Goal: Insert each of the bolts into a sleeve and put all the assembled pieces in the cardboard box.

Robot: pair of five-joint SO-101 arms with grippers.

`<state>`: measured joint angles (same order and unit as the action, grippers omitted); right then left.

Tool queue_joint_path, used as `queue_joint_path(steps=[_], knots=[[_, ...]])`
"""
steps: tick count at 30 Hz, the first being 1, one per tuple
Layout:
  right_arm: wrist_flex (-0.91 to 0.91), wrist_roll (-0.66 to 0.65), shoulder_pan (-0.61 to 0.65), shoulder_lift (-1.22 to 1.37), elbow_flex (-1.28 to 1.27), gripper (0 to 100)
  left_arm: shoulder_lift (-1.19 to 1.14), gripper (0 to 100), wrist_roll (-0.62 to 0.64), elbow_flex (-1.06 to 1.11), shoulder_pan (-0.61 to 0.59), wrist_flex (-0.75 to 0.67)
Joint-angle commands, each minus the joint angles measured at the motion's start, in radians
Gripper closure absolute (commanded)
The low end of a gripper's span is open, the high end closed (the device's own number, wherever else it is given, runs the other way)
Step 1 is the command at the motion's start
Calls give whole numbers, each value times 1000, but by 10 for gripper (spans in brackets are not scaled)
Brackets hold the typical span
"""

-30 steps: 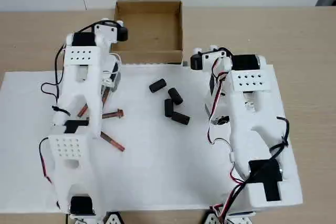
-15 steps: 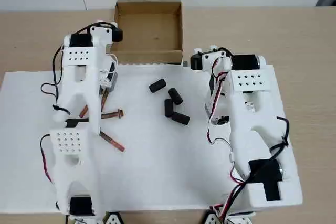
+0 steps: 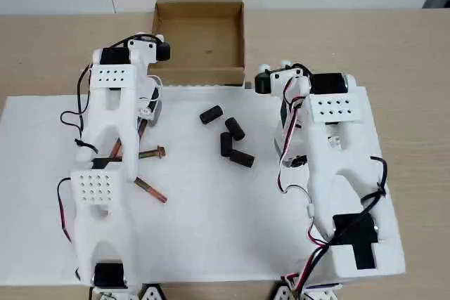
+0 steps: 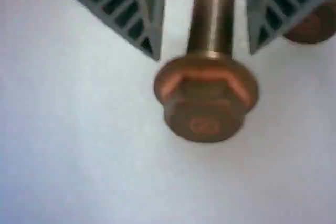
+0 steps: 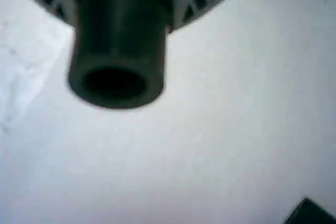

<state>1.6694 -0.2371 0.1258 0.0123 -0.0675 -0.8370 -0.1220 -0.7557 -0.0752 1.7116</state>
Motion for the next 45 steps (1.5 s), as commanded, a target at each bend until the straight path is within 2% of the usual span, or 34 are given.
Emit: queue_joint_path(steps=[1, 8, 16, 23, 27, 33, 38, 45], knots=[[-1, -3, -2, -53, 3, 994, 14, 893, -8, -8, -12, -25], [-2, -3, -2, -53, 3, 994, -3, 894, -8, -10, -9, -25], [-1, -5, -2, -58, 3, 994, -60, 989, -8, -18, -9, -9], [-1, -5, -1, -68, 9, 994, -21, 995, -5, -133, -9, 41], [28, -5, -2, -165, 9, 995, 117, 995, -5, -133, 12, 41], [53, -5, -7, -346, -17, 995, 370, 995, 2, 41, 123, 41], [53, -6, -8, -483, -71, 996, 583, 995, 123, 228, 181, 41], [47, -5, -10, -750, -150, 996, 970, 995, 71, 412, 219, 40]])
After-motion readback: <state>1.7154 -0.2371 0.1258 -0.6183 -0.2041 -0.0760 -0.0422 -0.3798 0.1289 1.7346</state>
